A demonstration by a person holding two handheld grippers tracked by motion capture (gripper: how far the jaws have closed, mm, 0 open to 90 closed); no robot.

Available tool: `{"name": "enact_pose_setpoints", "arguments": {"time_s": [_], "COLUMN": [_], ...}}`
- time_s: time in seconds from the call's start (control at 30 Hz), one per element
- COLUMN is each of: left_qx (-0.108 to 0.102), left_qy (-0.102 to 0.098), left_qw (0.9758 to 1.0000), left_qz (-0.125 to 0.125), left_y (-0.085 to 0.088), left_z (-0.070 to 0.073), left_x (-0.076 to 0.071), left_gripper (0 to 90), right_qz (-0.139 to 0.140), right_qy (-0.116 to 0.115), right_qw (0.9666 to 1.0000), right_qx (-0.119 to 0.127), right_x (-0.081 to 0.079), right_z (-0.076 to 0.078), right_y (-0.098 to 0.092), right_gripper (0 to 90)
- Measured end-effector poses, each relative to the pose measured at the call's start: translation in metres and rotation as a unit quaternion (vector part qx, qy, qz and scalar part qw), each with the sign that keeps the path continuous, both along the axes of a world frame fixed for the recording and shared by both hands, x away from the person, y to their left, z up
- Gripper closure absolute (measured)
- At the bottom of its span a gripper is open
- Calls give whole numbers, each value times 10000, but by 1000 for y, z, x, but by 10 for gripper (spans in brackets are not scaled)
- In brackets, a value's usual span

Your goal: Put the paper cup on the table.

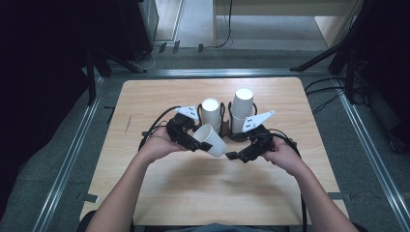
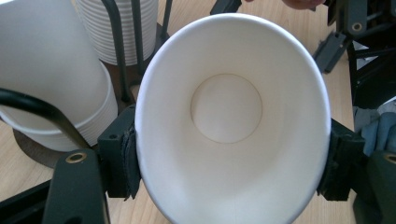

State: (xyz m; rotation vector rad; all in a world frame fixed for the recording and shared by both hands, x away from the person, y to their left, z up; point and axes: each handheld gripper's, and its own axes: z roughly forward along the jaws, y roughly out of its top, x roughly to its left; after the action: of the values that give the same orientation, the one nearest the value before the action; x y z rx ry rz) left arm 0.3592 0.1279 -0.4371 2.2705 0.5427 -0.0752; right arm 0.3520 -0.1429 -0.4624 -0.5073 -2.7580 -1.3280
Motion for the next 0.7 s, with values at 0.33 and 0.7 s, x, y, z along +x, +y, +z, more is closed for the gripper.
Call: {"name": "enact_pose_setpoints", "arguments": {"time_s": [0.33,0.7], "left_qx": [116,285], "left_qy": [2,-58], "left_qw": [9999,9995], "left_qz": [86,146], "left_y": [8,21], "left_z": [0,3], "left_x": [1,3], "left_gripper": [254,253], "right_qz": [-200,-382], "right_qy": [-48,-314], "right_qw": [9998,9988], "right_qx": [-68,-50], "right_x": [2,4], "right_z": [0,3], "right_y": [-6,-14], "right_gripper": [219,219]}}
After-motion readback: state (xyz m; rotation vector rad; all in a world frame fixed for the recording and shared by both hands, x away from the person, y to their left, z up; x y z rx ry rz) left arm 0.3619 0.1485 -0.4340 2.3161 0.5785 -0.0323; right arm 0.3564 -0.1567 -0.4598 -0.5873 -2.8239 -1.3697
